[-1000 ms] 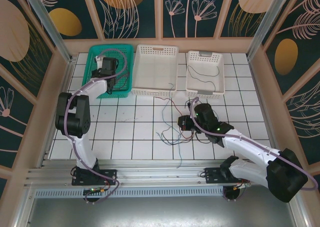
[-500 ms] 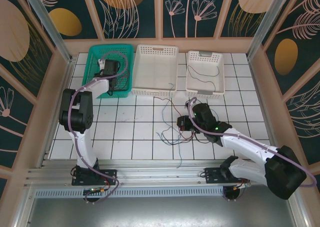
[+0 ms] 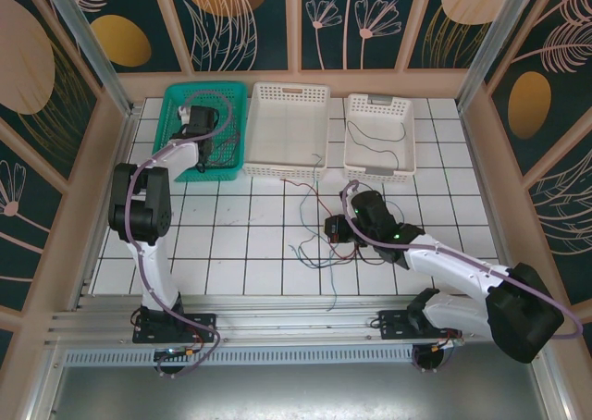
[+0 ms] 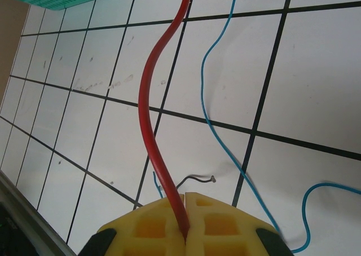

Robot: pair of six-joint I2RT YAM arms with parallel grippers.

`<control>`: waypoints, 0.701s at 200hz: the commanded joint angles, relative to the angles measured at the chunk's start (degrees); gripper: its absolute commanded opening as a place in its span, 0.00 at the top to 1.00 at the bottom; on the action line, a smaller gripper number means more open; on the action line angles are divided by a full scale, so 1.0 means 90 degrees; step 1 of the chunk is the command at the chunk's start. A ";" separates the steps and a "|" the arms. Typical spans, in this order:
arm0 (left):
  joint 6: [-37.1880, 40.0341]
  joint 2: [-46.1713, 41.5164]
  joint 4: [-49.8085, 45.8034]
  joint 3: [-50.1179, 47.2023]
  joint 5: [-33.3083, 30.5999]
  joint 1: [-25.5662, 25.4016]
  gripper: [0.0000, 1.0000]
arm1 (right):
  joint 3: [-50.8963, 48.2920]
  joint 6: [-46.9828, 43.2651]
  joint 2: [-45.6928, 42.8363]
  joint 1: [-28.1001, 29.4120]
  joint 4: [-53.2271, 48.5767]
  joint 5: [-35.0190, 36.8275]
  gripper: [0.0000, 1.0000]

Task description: Untangle the cables

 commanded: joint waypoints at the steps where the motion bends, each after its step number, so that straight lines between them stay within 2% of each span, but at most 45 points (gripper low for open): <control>1: -0.0119 0.0083 -0.0196 0.0237 0.0129 0.0033 0.89 | 0.0218 -0.0113 0.0025 0.0069 0.0041 0.0126 1.00; 70: -0.0150 -0.0046 -0.0315 0.0352 0.0241 0.0034 0.78 | 0.0226 -0.0102 -0.0033 0.0101 0.0021 0.0156 1.00; 105: -0.0150 -0.0120 -0.0344 0.0360 0.0271 0.0038 0.77 | 0.0227 -0.0102 -0.0071 0.0127 -0.0015 0.0175 1.00; 140: -0.0150 -0.0202 -0.0373 0.0395 0.0257 0.0038 0.65 | 0.0227 -0.0102 -0.0093 0.0137 -0.0023 0.0180 1.00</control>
